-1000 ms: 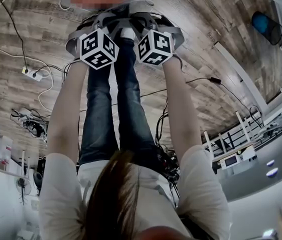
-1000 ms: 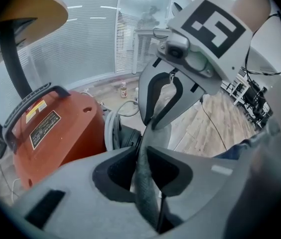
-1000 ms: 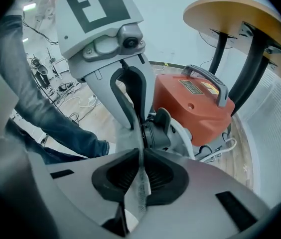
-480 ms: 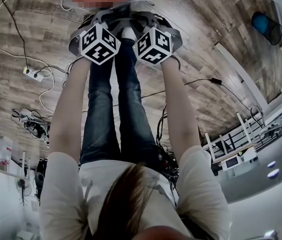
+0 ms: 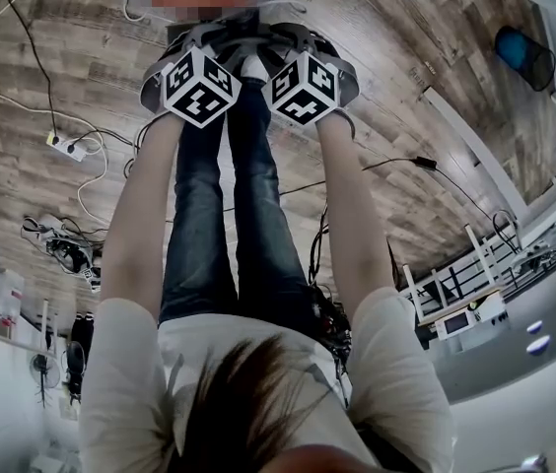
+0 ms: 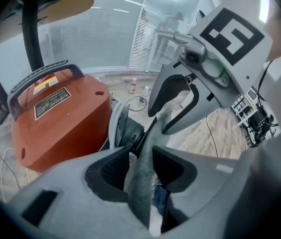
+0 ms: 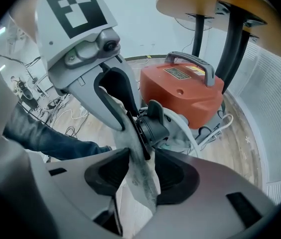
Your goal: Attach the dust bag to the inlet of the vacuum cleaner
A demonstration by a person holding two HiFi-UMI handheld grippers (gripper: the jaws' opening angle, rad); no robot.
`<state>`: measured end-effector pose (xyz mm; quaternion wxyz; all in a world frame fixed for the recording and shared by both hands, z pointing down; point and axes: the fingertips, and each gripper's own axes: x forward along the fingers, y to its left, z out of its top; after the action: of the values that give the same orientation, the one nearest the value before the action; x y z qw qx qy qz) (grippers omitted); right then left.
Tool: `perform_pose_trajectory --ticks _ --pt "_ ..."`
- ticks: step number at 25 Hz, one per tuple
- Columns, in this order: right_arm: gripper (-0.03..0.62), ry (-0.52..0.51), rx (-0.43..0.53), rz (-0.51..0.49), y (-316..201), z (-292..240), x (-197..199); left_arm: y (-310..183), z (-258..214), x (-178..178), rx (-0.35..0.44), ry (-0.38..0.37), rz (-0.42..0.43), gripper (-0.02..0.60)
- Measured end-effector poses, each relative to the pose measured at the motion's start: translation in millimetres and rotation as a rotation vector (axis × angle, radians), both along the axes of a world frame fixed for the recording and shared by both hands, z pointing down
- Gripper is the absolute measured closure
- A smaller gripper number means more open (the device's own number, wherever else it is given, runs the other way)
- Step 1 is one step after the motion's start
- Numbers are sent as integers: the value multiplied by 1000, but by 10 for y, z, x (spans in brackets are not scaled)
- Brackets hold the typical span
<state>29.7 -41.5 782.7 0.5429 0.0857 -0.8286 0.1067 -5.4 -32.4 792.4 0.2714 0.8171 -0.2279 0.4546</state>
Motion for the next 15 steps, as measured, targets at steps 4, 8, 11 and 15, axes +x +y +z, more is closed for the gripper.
perform_pose_trajectory --ticks 4,8,11,15 --pt "427 10 7 8 13 -36 12 15 -31 -14 -4 1 -13 419" --pt "425 -1 11 32 8 -124 13 3 -124 -32 8 12 -35 406" --pt "425 -14 15 57 -10 -202 9 11 -194 -43 17 18 -51 402" --pt "439 -44 32 95 -74 -328 -12 12 -296 -54 31 21 -77 402"
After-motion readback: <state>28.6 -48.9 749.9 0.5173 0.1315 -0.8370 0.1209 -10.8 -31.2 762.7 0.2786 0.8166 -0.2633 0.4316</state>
